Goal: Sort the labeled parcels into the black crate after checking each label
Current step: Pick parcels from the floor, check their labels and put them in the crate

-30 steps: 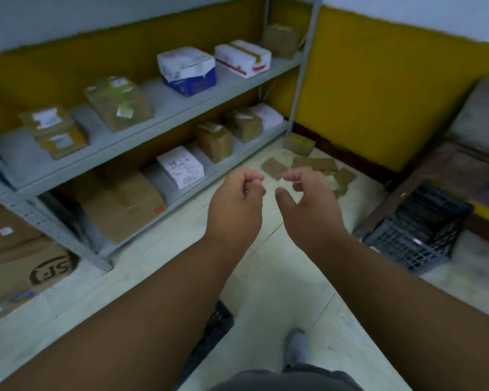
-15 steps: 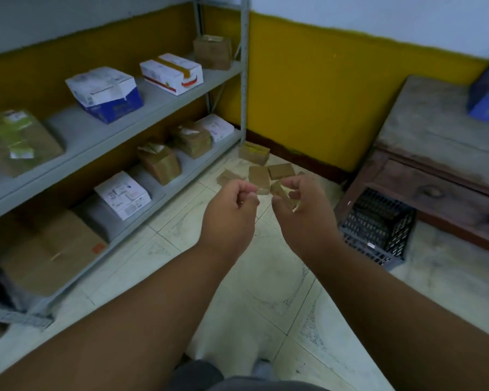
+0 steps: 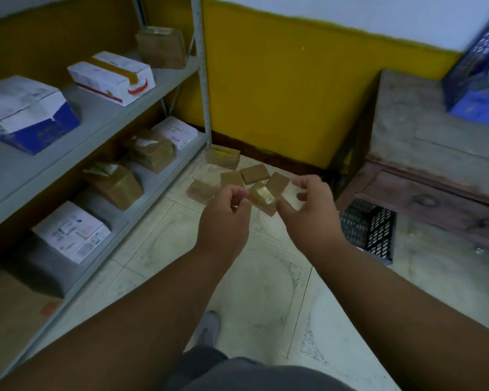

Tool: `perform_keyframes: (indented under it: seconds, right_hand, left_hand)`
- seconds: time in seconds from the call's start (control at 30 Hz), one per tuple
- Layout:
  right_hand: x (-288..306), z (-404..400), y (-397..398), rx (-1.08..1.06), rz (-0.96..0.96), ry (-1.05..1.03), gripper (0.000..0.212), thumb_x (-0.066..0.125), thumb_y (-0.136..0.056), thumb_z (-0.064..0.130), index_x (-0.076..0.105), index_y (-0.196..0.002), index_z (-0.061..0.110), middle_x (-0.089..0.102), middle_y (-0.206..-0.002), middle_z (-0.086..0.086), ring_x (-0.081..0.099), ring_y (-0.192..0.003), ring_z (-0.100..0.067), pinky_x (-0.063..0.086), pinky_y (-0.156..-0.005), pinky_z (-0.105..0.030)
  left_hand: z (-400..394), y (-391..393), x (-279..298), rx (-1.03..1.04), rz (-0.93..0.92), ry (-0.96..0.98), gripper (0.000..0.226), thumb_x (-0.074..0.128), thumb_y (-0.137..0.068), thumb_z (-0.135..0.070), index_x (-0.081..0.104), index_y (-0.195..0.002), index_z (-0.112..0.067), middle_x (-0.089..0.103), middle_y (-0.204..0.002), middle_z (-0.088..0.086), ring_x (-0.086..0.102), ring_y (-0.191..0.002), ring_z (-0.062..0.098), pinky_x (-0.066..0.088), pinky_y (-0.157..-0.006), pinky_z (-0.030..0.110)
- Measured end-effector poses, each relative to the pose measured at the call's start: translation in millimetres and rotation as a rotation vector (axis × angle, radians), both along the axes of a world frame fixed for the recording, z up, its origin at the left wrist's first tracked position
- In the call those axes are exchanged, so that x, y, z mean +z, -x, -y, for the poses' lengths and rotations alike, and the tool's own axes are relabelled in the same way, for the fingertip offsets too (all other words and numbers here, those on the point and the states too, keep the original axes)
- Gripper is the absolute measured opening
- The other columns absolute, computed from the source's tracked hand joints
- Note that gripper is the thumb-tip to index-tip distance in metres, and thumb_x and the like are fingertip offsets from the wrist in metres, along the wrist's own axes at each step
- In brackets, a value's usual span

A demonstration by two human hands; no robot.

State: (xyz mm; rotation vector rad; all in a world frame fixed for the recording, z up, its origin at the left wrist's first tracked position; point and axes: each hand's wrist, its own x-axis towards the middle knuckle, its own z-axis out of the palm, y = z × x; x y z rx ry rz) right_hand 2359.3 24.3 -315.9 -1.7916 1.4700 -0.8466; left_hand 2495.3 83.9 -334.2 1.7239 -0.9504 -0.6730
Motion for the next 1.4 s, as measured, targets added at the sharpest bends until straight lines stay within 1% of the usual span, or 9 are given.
perform_keyframes:
  seconds: [0.1,0.37,0.57,0.7,0.87,1.0,1.17,1.3,1.4]
  right_hand:
    - [0,37,-37,-0.079,0.016,-0.019,0.037,0.070,-0.085,0.035,0.039,-0.092,0.053,0.039,-0.099,0.023,0.054,-0.093,-0.009,0.060,-0.074,-0.047]
    - [-2,119,-105,-0.150,0.037,-0.023,0.037,0.073,-0.083,0.033,0.042,-0.093,0.049,0.040,-0.100,0.025,0.050,-0.090,0.002,0.054,-0.069,-0.032]
    - [-21,195,-103,-0.189,0.031,-0.042,0.043,0.073,-0.084,0.031,0.040,-0.106,0.046,0.041,-0.102,0.024,0.046,-0.091,0.017,0.037,-0.066,-0.011]
    - [-36,267,-101,-0.154,0.002,-0.099,0.042,0.073,-0.086,0.032,0.045,-0.117,0.038,0.046,-0.111,0.016,0.050,-0.094,0.003,0.042,-0.069,-0.013]
    - [-27,374,-126,-0.091,-0.008,-0.159,0.055,0.074,-0.086,0.034,0.047,-0.133,0.026,0.050,-0.130,0.001,0.053,-0.112,-0.014,0.055,-0.090,-0.041]
    - [-26,440,-152,-0.065,0.001,-0.190,0.054,0.073,-0.086,0.037,0.047,-0.132,0.026,0.054,-0.123,0.000,0.060,-0.091,-0.012,0.059,-0.080,-0.044]
    - [-46,505,-196,-0.084,0.029,-0.256,0.046,0.072,-0.087,0.035,0.048,-0.126,0.026,0.061,-0.110,-0.003,0.065,-0.073,-0.014,0.054,-0.055,-0.030]
    - [-55,554,-235,-0.140,0.078,-0.308,0.046,0.072,-0.087,0.034,0.048,-0.125,0.025,0.062,-0.108,-0.006,0.066,-0.082,-0.022,0.058,-0.065,-0.041]
    - [-57,600,-253,-0.291,0.189,-0.323,0.040,0.075,-0.086,0.029,0.049,-0.116,0.026,0.059,-0.093,0.005,0.062,-0.076,-0.017,0.056,-0.067,-0.046]
  left_hand:
    - [46,-49,1,-0.069,0.056,0.014,0.005,0.054,-0.091,-0.032,0.058,-0.091,-0.036,0.065,-0.085,-0.009,0.066,-0.077,0.014,0.058,-0.070,0.036]
    - [147,-131,-4,-0.139,0.087,-0.050,0.015,0.056,-0.095,-0.022,0.055,-0.090,-0.037,0.064,-0.086,-0.007,0.063,-0.078,0.013,0.044,-0.061,0.025]
    - [236,-126,-21,-0.200,0.070,-0.090,0.018,0.057,-0.095,-0.022,0.055,-0.086,-0.038,0.063,-0.089,-0.010,0.066,-0.079,0.017,0.057,-0.071,0.038]
    - [301,-129,-28,-0.268,0.068,-0.129,0.013,0.056,-0.096,-0.022,0.057,-0.098,-0.035,0.064,-0.093,-0.007,0.066,-0.084,0.017,0.054,-0.070,0.032]
    - [388,-156,-16,-0.183,0.095,-0.154,0.012,0.056,-0.097,-0.019,0.058,-0.103,-0.030,0.065,-0.099,-0.003,0.065,-0.090,0.018,0.055,-0.079,0.037]
    - [440,-171,-17,-0.168,0.096,-0.181,0.013,0.056,-0.097,-0.022,0.058,-0.105,-0.031,0.063,-0.100,-0.007,0.064,-0.091,0.015,0.055,-0.082,0.039]
    - [509,-203,-28,-0.224,0.051,-0.182,0.015,0.056,-0.096,-0.026,0.055,-0.102,-0.040,0.062,-0.095,-0.015,0.062,-0.086,0.007,0.053,-0.075,0.031]
    - [581,-242,-41,-0.326,0.077,-0.184,0.013,0.057,-0.098,-0.025,0.055,-0.109,-0.033,0.060,-0.099,-0.011,0.058,-0.088,0.006,0.045,-0.067,0.024]
    - [650,-267,-43,-0.423,0.090,-0.177,0.014,0.054,-0.100,-0.023,0.053,-0.112,-0.031,0.056,-0.099,-0.015,0.058,-0.087,0.006,0.043,-0.064,0.023]
